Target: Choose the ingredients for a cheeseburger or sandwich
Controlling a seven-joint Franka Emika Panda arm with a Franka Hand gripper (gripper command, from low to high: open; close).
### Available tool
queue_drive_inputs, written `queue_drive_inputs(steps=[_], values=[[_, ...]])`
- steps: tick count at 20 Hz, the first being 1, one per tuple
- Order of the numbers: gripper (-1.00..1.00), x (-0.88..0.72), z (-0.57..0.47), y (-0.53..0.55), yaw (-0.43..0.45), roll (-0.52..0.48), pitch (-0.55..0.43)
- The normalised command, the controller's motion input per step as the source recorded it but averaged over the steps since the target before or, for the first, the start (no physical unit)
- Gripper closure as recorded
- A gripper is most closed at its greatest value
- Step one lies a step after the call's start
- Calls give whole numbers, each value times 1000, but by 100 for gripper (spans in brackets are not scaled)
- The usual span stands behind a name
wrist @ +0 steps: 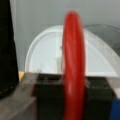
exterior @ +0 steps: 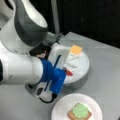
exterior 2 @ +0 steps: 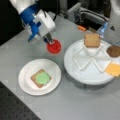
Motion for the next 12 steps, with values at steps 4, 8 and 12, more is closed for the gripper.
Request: queue_drive_inputs(steps=[4, 8, 12], values=[[100, 651, 6, -343, 137, 173, 133], [100, 513, -32, -180, 73, 220, 118], [100, 503, -131, 23, 2, 204, 59]])
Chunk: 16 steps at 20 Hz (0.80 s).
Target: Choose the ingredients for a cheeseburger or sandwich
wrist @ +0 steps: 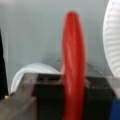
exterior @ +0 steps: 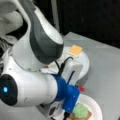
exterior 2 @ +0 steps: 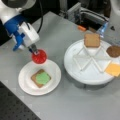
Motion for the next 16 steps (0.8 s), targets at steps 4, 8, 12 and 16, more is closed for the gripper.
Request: queue_drive_inputs(steps=[4, 8, 12, 16], values=[[100, 425, -145, 57, 2, 95, 49], [100, 313, -153, -67, 60, 89, 37], [100, 264, -230, -158, 92, 94, -15], [100, 228, -238, -171, 120, 59, -65]])
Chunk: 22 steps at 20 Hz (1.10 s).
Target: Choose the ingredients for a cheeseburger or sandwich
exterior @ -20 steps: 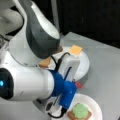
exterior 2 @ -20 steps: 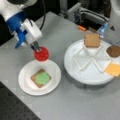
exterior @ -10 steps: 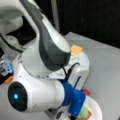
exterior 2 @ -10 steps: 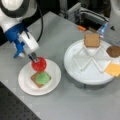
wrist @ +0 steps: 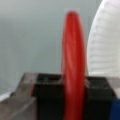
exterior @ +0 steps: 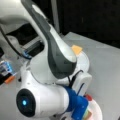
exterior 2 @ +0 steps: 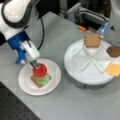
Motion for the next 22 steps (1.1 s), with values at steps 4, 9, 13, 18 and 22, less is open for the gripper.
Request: queue_drive_inputs(steps=[4, 9, 13, 18, 22], values=[[100, 207, -157, -109, 112, 67, -89], [100, 198, -64, -69, 93, 83, -98], [100, 191, -64, -109, 110, 55, -106], [100, 186, -77, -175, 130, 3, -112], [100, 157, -43, -172, 124, -24, -78]])
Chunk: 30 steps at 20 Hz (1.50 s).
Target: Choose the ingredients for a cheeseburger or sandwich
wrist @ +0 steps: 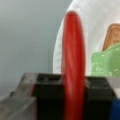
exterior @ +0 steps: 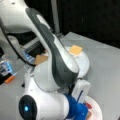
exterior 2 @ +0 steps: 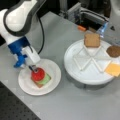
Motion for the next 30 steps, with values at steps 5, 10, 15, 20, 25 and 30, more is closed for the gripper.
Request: queue_drive_inputs(steps=[5, 10, 15, 20, 25, 30], values=[[100, 126, -45, -137, 117, -32, -69], [100, 95, -91, -114, 115, -110, -102], [100, 28, -77, -78, 127, -146, -74], [100, -62, -84, -51, 141, -122, -48], [100, -122, -136, -42, 154, -128, -81], [100, -171, -138, -21, 134, -139, -87]])
